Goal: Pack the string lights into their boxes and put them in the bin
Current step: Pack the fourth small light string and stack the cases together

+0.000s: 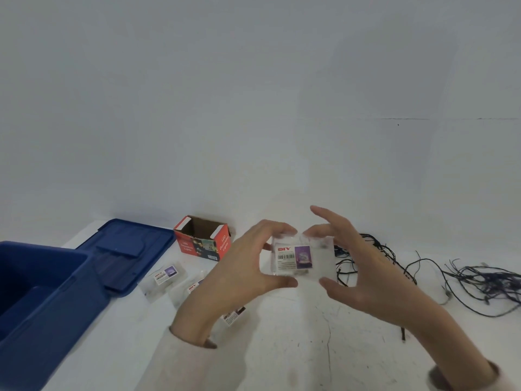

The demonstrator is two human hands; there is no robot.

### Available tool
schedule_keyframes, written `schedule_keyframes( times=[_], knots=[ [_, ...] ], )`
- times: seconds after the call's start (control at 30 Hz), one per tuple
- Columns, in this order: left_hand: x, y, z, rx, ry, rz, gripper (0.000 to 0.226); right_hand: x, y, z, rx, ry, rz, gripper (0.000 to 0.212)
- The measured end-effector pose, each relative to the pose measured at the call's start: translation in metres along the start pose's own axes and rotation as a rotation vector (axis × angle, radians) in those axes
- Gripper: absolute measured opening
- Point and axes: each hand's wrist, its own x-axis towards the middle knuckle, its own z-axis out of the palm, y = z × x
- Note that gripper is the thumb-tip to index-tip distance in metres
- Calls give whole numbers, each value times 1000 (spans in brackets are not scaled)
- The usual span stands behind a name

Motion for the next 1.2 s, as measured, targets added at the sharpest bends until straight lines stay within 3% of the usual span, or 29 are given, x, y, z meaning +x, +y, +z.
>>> schedule_keyframes(
  times=[0.07, 0.17, 0.3, 0.47, 0.67, 0.77, 0.97, 1.1, 1.2],
  knots=[
    [0, -2, 2, -7, 28, 2, 60, 2, 4, 2, -66, -29, 1, 87],
    [-3, -4, 7, -39, 38, -10, 61, 6, 8, 4, -176, -28, -36, 64],
    [-7, -1, 9, 30, -63, -1, 60, 7, 10, 6, -220, -18, -56, 49],
    [-7, -5, 11, 155, -15, 29, 53, 9, 13, 9, -245, -44, -78, 48],
    [-13, -15, 19, 291, -25, 74, 71, 10, 18, 16, -211, -76, -17, 54],
    [-22, -19, 19, 362, -19, 90, 68, 14, 20, 29, -166, -121, 2, 57],
    [-56, -45, 6, 398, -19, -205, 74, 30, 11, 76, -30, -260, 41, 70],
    [-90, -80, -14, 388, 164, -470, 73, 43, 2, 107, -55, -323, -14, 90],
    [-114, -112, -28, 397, 288, -738, 73, 47, -2, 121, -94, -388, 8, 90]
  ],
)
